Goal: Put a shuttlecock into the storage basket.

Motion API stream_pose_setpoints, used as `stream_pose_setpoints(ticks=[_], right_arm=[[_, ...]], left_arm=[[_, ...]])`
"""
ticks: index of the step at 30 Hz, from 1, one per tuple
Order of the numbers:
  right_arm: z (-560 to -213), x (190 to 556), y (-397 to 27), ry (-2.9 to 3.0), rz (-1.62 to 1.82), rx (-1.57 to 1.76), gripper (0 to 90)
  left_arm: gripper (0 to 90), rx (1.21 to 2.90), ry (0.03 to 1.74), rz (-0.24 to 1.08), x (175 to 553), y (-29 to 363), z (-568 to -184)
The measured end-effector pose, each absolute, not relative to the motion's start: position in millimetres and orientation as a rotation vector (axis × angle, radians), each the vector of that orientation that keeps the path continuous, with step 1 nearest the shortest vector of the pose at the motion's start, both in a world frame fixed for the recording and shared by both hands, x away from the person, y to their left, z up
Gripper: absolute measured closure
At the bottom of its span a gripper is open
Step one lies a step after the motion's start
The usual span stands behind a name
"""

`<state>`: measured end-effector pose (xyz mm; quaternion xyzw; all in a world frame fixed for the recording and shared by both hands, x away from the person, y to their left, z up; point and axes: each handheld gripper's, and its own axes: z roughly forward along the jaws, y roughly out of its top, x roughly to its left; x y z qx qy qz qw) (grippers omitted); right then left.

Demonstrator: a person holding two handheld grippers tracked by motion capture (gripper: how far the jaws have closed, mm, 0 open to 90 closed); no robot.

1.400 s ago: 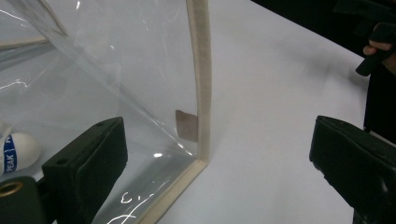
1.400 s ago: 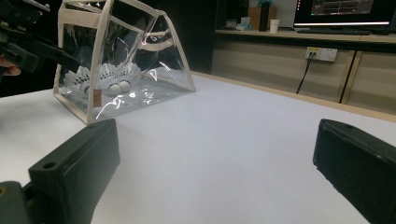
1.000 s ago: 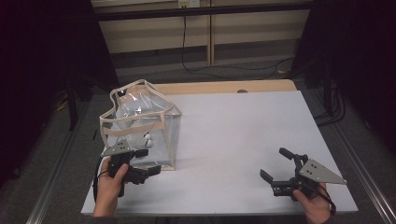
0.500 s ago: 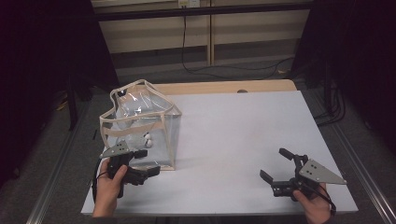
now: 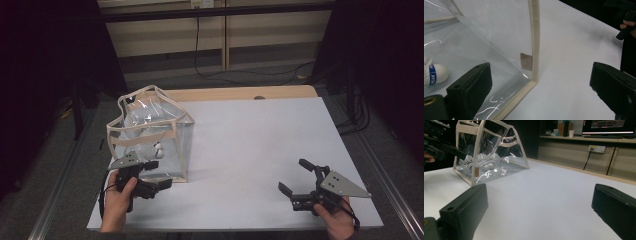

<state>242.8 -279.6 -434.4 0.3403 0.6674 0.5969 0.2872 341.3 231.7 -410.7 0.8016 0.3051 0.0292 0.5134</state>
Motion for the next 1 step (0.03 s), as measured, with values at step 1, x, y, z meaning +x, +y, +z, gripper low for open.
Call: stream_pose_setpoints(ticks=[1], right_arm=[[-434.5,242.7,-279.7,1.783,1.595,0.909,0.2]], left_arm=[[4.4,1.925,0.733,0.066,341.2,231.5,-410.9]])
